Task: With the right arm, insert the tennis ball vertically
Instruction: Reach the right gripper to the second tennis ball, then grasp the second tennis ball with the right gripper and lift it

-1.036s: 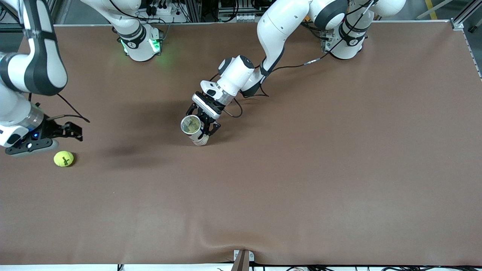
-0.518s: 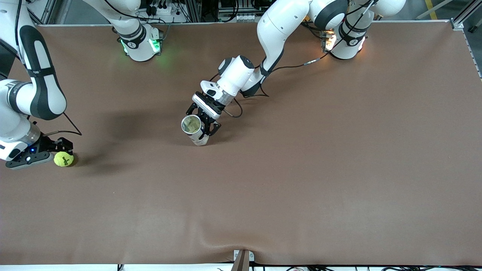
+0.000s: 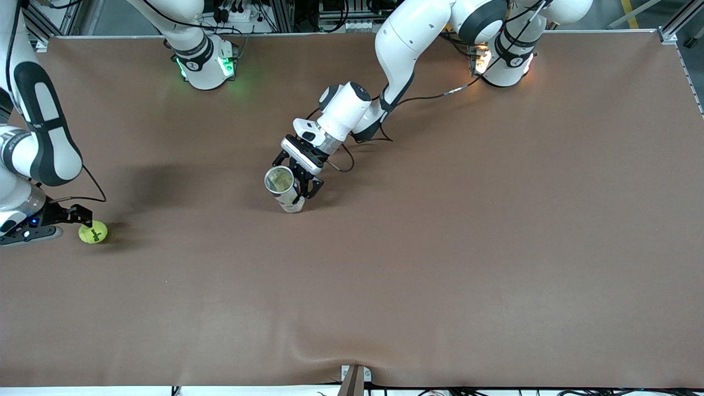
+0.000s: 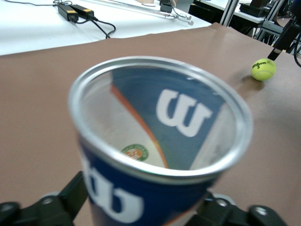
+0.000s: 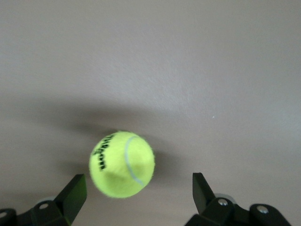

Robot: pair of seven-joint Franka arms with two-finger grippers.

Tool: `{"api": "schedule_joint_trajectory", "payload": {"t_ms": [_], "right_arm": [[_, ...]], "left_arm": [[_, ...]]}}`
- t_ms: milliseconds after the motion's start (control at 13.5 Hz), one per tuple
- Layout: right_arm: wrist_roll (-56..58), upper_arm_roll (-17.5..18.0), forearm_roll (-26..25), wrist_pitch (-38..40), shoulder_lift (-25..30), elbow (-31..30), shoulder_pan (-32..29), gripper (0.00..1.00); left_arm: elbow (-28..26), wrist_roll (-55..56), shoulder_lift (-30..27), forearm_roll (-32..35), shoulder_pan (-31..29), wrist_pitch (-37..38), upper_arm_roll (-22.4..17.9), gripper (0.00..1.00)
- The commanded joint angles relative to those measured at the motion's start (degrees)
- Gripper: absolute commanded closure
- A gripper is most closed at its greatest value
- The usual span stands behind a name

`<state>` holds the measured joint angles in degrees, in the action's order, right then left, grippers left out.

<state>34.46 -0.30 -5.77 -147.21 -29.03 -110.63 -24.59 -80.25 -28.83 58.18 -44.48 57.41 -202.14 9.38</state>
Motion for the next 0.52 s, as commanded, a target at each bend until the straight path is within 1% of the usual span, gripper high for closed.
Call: {"api": "schedule_joint_trajectory", "payload": {"t_ms": [0, 74, 148, 444], "right_arm": [[0.7, 1.2, 1.9, -1.7, -2.3, 1.4, -1.6, 0.00], [1.0, 1.2, 6.2, -1.2, -2.4, 1.4, -1.5, 0.00], [1.2, 1.2, 8.9, -1.0, -2.4, 1.1, -1.4, 0.00], [1.3, 1.2, 9.9, -1.2, -3.0, 1.2, -1.4, 0.00]], "left_arm": [[1.2, 0.9, 0.9, -1.0, 0.8, 0.2, -0.2, 0.00], [1.2, 0.9, 0.9, -1.0, 0.8, 0.2, -0.2, 0.00], [1.2, 0.9, 0.9, -1.0, 0.8, 0.2, -0.2, 0.00], [1.2, 1.0, 0.9, -1.2, 1.1, 0.2, -0.2, 0.00]]}}
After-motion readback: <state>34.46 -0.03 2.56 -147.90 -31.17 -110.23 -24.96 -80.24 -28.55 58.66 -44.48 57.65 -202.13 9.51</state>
